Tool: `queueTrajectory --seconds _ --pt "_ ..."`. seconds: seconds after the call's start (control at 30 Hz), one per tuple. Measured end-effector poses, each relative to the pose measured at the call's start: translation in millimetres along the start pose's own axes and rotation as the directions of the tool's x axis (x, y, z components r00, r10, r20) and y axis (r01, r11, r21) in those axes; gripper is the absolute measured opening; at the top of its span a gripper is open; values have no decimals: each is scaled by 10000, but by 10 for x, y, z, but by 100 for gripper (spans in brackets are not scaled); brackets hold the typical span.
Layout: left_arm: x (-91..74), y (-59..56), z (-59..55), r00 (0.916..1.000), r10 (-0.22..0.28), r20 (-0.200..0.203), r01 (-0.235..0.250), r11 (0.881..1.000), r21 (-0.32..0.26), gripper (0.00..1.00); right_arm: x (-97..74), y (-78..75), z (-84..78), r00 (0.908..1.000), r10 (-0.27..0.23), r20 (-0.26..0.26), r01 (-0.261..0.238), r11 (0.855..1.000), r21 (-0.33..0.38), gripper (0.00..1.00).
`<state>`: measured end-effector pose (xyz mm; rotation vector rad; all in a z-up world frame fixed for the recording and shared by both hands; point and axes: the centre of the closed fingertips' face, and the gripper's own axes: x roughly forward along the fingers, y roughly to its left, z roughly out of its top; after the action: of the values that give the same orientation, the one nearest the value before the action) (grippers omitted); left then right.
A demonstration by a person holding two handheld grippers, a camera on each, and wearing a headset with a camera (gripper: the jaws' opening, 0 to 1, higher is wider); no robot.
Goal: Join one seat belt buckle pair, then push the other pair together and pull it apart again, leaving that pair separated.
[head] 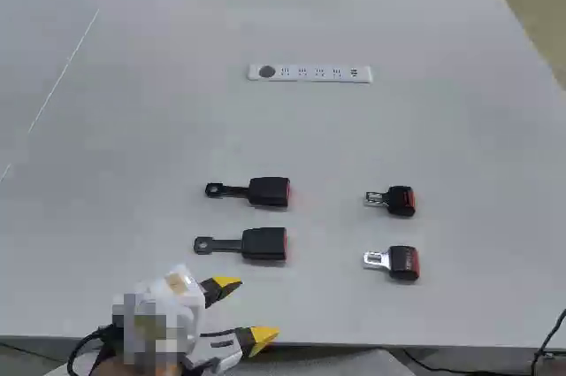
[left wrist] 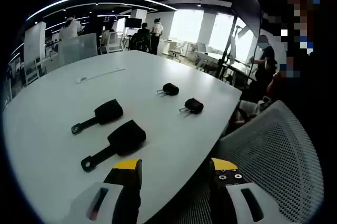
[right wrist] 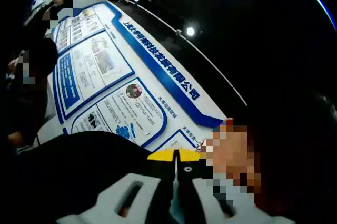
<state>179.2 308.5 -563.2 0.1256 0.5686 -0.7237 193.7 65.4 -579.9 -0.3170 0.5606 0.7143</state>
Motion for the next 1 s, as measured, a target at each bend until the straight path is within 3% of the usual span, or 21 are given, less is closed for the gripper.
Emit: queueTrajectory --seconds 0.1,0.33,0.5,0.7,1.0 --pt "-1 4 -60 9994 -74 -352 87 9994 349 100 39 42 -136 9998 202 44 -202 9997 -132 98" --pt "22 5 -54 9988 -162 -454 188 9981 581 100 74 -89 -51 9964 -162 834 132 9992 367 99" --pt "24 29 -53 9987 -131 -496 167 9971 742 100 92 -117 -15 9939 -250 1073 231 9996 191 99" --pt "11 82 -95 9984 -74 -556 108 9980 617 100 122 -96 -150 9978 -242 620 230 9996 189 100" --pt "-6 158 -158 9975 42 -699 -11 9990 441 100 127 -70 -280 9992 -156 359 150 9998 166 100"
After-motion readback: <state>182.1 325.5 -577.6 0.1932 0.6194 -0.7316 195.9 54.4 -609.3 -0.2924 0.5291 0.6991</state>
